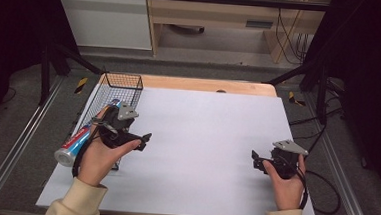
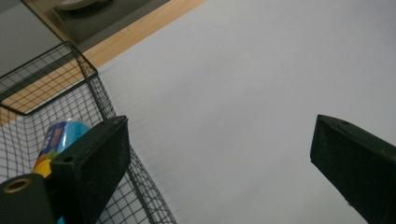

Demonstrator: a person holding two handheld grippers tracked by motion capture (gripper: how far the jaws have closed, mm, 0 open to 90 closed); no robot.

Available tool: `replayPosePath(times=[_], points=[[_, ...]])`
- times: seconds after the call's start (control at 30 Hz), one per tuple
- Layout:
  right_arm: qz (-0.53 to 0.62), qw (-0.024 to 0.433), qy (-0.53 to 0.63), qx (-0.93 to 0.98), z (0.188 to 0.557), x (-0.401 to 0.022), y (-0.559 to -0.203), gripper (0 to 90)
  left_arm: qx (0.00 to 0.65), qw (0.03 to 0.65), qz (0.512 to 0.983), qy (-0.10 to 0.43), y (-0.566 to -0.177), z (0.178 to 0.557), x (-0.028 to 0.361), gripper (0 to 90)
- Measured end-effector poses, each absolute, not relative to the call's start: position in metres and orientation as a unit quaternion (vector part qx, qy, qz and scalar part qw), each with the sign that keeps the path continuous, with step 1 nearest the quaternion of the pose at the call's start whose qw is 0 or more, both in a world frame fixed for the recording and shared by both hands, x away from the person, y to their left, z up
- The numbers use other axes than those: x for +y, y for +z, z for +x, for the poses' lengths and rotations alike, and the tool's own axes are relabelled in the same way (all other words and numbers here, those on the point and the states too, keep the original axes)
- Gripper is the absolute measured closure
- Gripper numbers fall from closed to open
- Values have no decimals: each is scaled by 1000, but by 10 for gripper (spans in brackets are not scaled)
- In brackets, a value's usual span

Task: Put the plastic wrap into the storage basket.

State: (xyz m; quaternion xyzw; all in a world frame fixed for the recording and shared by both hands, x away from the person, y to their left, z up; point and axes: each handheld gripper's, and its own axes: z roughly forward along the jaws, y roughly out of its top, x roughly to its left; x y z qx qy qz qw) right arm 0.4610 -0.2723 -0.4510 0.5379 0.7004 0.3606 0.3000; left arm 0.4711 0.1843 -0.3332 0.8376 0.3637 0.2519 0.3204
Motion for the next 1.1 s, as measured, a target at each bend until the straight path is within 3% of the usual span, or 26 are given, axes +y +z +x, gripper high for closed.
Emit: replayPosePath(times=[0.7,1.1], points=[[547,304,364,690,444,-284,-451,39,303,328,866,226,-356,478,140,41],[545,303,361,694,441,-285,-453,41,243,381,877,162,-395,497,112,45]])
